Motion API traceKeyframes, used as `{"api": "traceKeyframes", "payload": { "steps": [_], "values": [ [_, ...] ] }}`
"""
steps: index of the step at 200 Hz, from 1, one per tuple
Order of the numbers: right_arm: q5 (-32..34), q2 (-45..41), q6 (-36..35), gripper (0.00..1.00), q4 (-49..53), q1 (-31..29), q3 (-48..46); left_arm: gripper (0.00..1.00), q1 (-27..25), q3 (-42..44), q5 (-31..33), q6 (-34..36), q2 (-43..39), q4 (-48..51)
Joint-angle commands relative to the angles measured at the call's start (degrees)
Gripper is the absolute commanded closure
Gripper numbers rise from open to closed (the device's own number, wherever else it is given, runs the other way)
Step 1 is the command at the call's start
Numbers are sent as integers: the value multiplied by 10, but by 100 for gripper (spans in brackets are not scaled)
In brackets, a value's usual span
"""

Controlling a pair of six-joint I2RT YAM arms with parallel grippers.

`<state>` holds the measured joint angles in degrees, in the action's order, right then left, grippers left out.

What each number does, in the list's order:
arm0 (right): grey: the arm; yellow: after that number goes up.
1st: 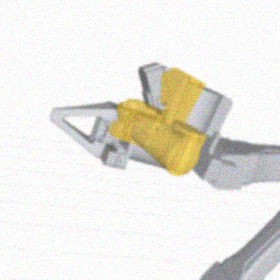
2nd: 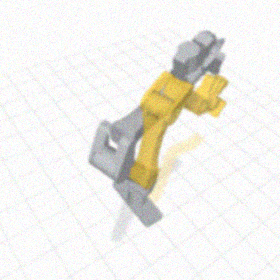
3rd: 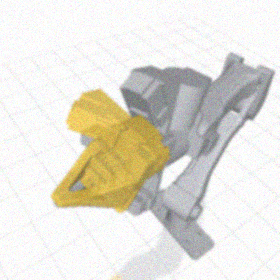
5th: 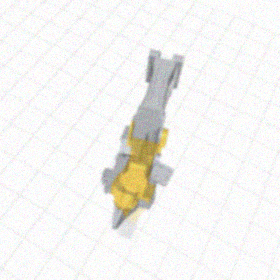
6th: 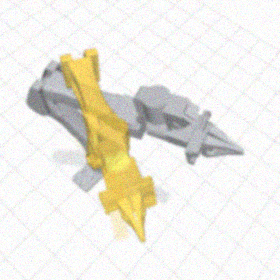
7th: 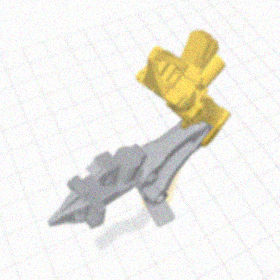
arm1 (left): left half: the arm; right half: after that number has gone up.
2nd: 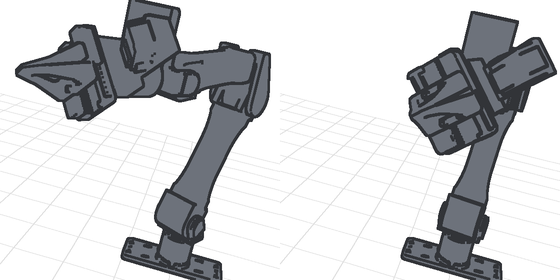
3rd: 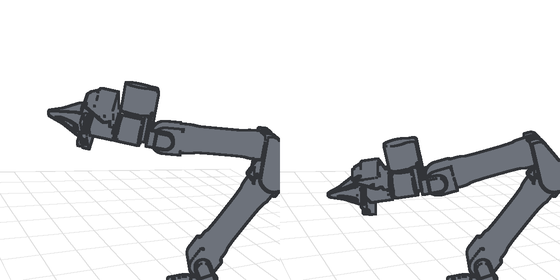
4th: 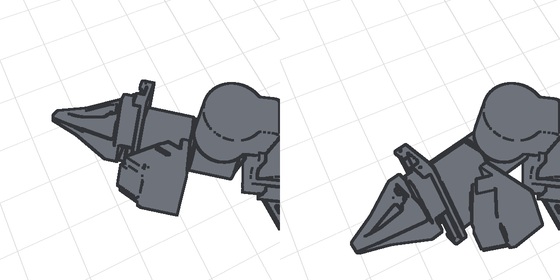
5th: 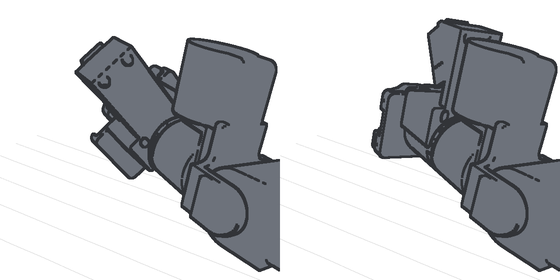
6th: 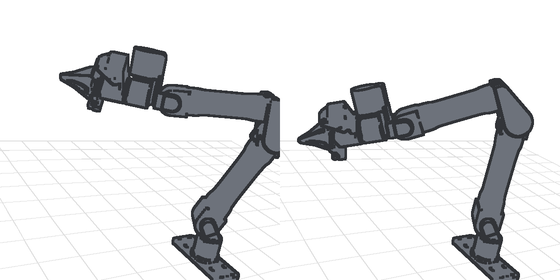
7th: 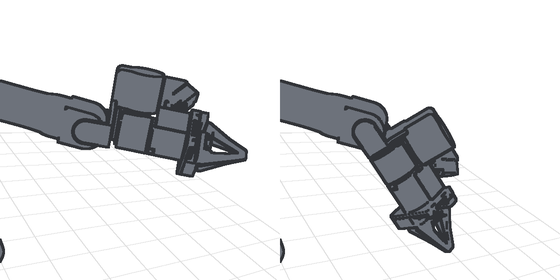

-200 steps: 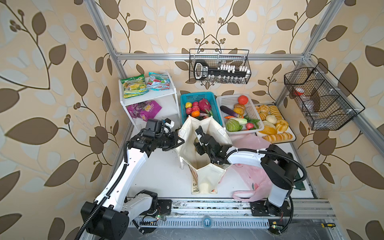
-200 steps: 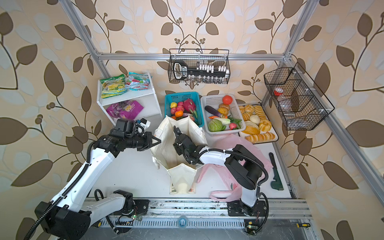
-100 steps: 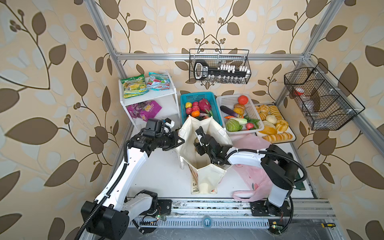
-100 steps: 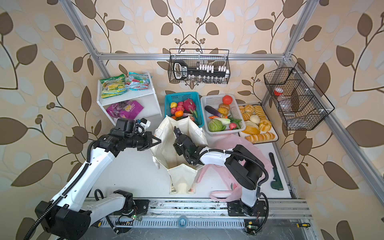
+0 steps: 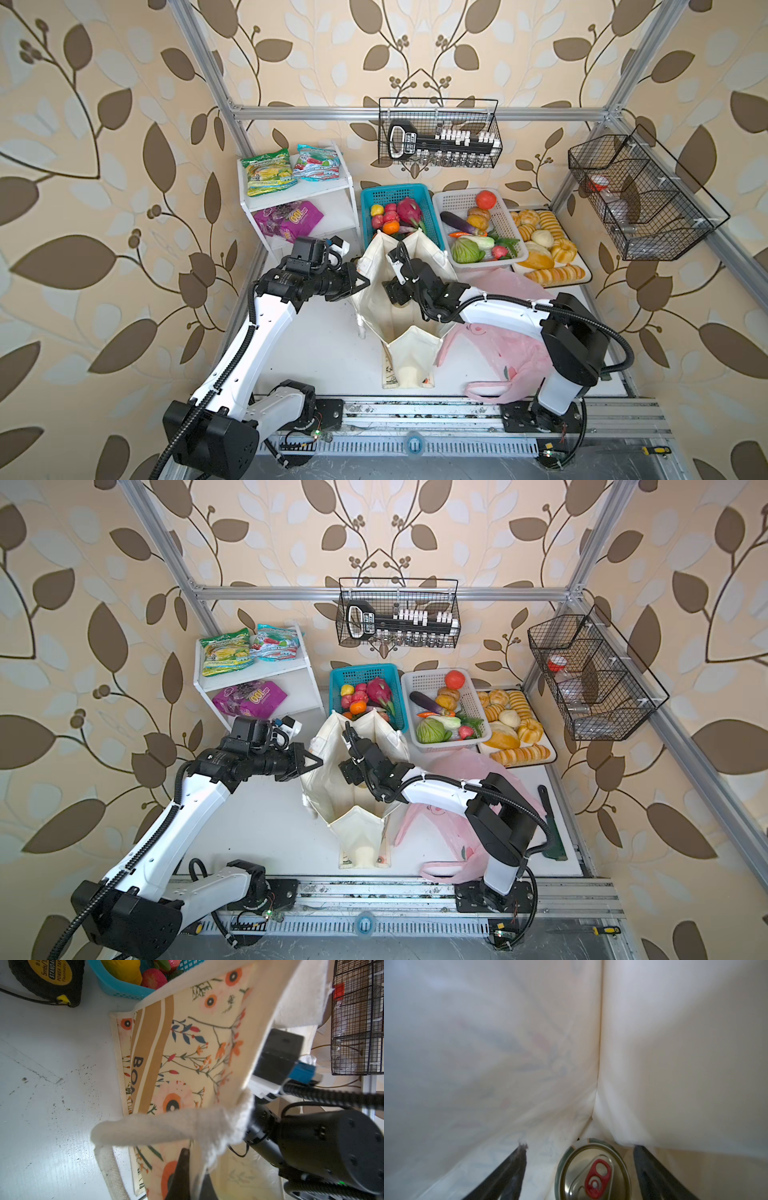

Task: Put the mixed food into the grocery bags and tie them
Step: 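Open the right gripper and raise it out of the tote bag, then release the handle, move the left gripper to the purple snack bag while the right withdraws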

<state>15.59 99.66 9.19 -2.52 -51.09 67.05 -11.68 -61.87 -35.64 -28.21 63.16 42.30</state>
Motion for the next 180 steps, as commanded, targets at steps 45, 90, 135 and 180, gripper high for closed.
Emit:
{"api": "traceKeyframes", "payload": {
  "steps": [45, 90, 135, 180],
  "values": [
    [-69, -81, 9, 14, 81, 3, 46, 100, -3, -28, -14, 15, 4, -3],
    [-97, -153, 62, 12, 99, 7, 48, 100, -4, -34, -7, 13, 10, -4],
    [-97, -258, 107, 14, 125, 20, 24, 59, -4, -59, 7, 27, -5, 0],
    [-81, -395, 156, 14, 108, 42, -72, 26, -4, -131, 111, 42, -46, 17]
  ]
}}
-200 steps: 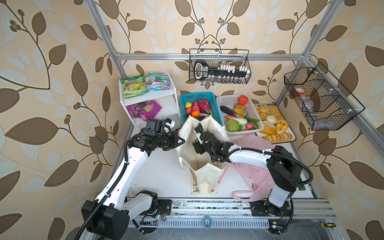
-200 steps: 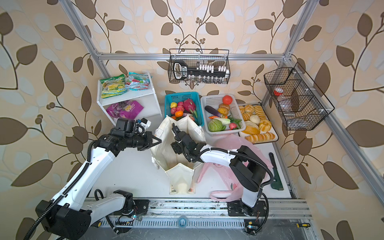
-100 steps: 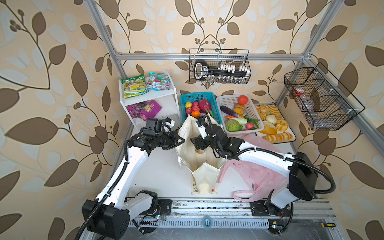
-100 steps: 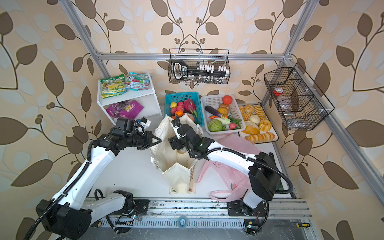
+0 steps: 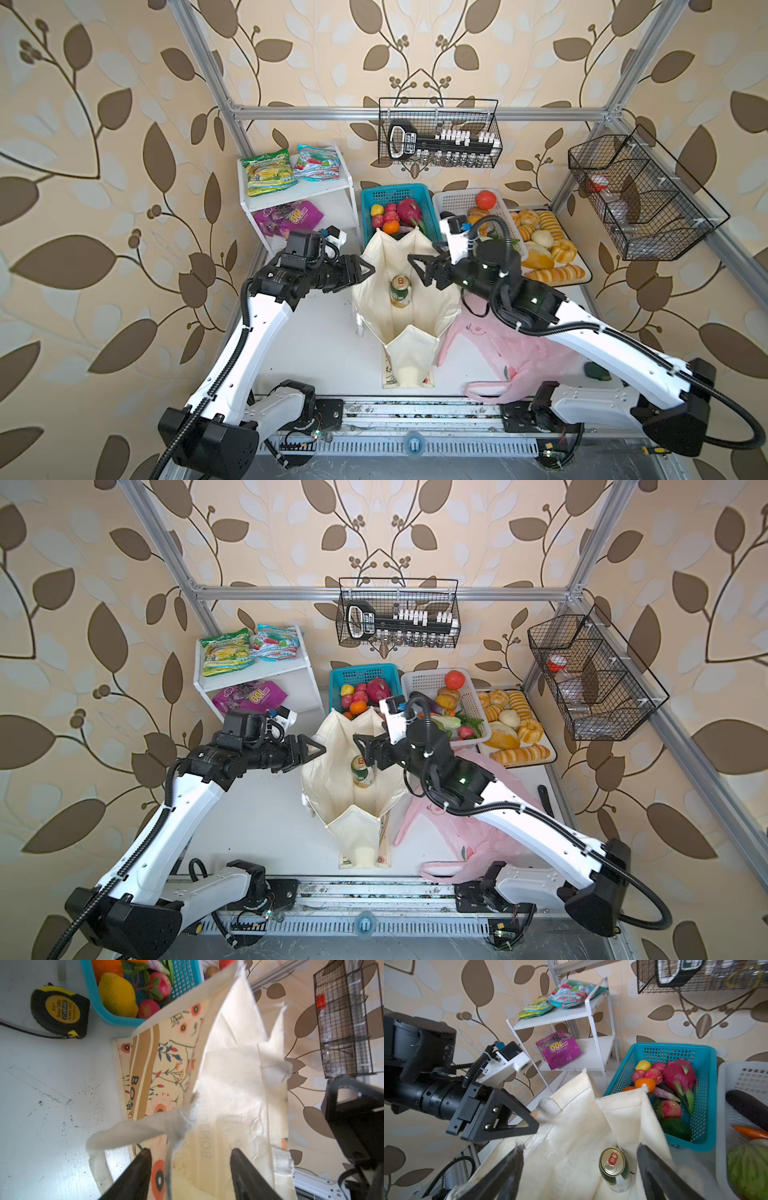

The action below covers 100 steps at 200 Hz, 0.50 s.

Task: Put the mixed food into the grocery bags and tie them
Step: 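Release the handle, move the left gripper to the purple snack bag while the right withdraws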

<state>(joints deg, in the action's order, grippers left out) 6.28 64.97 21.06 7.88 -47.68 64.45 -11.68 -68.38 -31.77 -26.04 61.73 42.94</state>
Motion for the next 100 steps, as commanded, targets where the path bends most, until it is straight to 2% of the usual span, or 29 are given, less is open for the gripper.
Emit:
{"api": "traceKeyframes", "payload": {
  "steps": [1, 15, 34, 55, 74, 84, 100],
  "values": [
    [13, -50, 38, 14, 4, 8, -48, 26, -4, -68, 78, 21, -32, 13],
    [31, -78, 43, 15, 14, 9, -70, 20, -3, -97, 145, 27, -34, 39],
    [45, -98, 50, 15, 35, 9, -83, 18, -1, -110, 236, 53, -34, 56],
    [35, -113, 62, 15, 51, 8, -91, 19, 19, -101, 352, 111, -16, 65],
    [36, -128, 71, 15, 52, 8, -105, 21, 32, -66, 454, 145, 2, 32],
    [37, -136, 73, 15, 53, 8, -109, 22, 47, -58, 482, 149, 15, 12],
    [38, -149, 77, 15, 59, 8, -114, 25, 81, -65, 484, 139, 39, -11]
  ]
}}
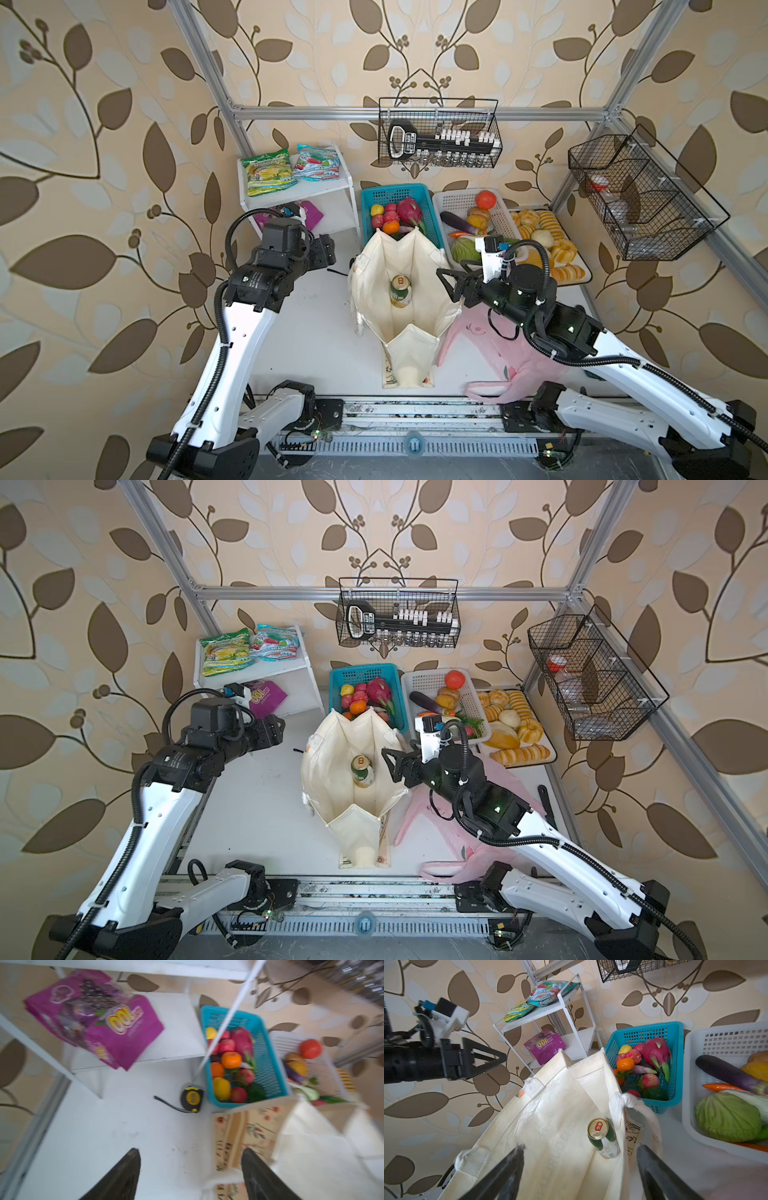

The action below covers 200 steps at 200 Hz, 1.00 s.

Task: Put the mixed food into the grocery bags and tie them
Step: 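Release the handle, move the left gripper to the purple snack bag while the right withdraws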

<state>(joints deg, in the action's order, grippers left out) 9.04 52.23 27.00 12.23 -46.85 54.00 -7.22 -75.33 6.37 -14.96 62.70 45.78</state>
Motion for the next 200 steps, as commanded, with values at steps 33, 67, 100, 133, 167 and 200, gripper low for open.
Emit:
{"api": "traceKeyframes", "payload": {
  "steps": [33, 67, 100, 133, 167, 200],
  "values": [
    [33, -44, 9, 15, 34, 0, -25, 18, 58, 49, 101, 31, 89, -146],
    [51, -64, 8, 15, 42, -1, -42, 14, 65, 96, 115, 18, 130, -287],
    [53, -72, 24, 15, 50, -1, -52, 14, 66, 128, 153, 21, 148, -385],
    [50, -74, 38, 15, 50, 0, -65, 16, 66, 187, 178, 49, 156, -510],
    [51, -74, 41, 15, 52, -1, -68, 17, 69, 201, 182, 58, 184, -559],
    [36, -81, 43, 15, 62, -1, -63, 19, 73, 201, 193, 68, 210, -578]
  ]
}}
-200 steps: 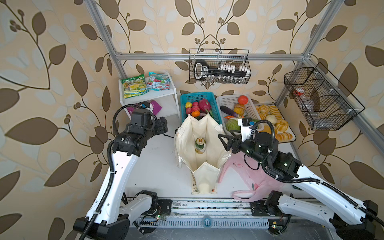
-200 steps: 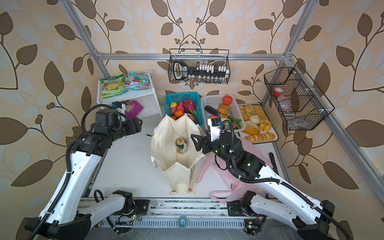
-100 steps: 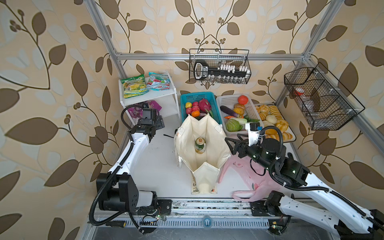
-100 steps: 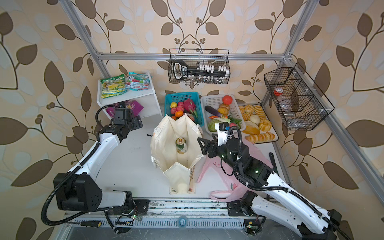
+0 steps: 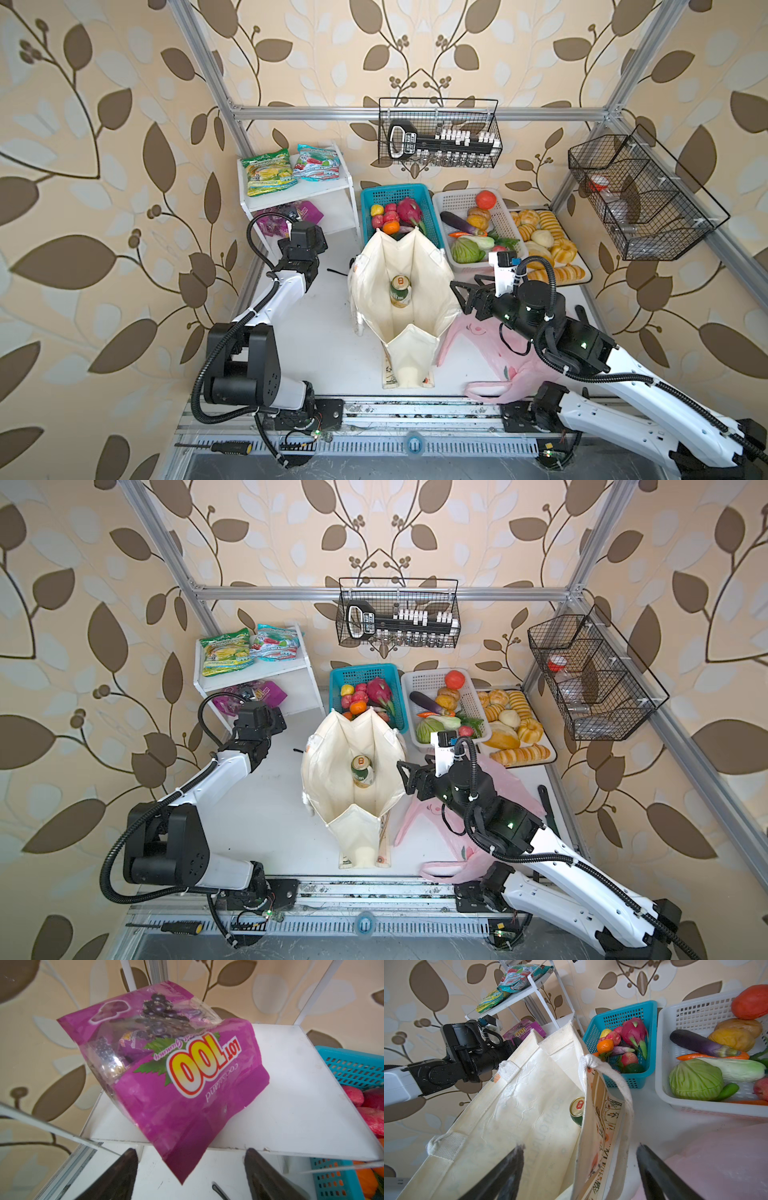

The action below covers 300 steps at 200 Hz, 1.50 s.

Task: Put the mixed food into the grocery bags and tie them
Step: 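Release the handle, move the left gripper to the purple snack bag while the right withdraws, then grasp the purple 'LOT 100' bag on the shelf with the left gripper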

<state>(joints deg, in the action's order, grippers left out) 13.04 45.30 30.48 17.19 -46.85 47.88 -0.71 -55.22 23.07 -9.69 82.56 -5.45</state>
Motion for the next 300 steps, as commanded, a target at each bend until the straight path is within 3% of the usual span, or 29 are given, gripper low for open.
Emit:
{"api": "traceKeyframes", "payload": {
  "steps": [1, 79, 115, 176, 256, 300],
  "values": [
    [-4, -12, 9, 15, 13, -1, -2, 19, 8, 0, 26, 16, 11, -67],
    [4, -19, 14, 15, 35, -1, -14, 22, 18, -8, 6, 39, 53, -130],
    [5, -25, 21, 14, 41, -1, -28, 52, 21, -9, -34, 57, 63, -149],
    [25, -48, 38, 14, 56, -1, -50, 100, 21, 17, -102, 72, 5, -124],
    [17, -41, 48, 14, 32, -1, -62, 100, 21, 24, -281, 76, -98, 1],
    [10, -33, 46, 14, 24, 0, -62, 100, 22, 35, -231, 83, -104, 24]
  ]
}}
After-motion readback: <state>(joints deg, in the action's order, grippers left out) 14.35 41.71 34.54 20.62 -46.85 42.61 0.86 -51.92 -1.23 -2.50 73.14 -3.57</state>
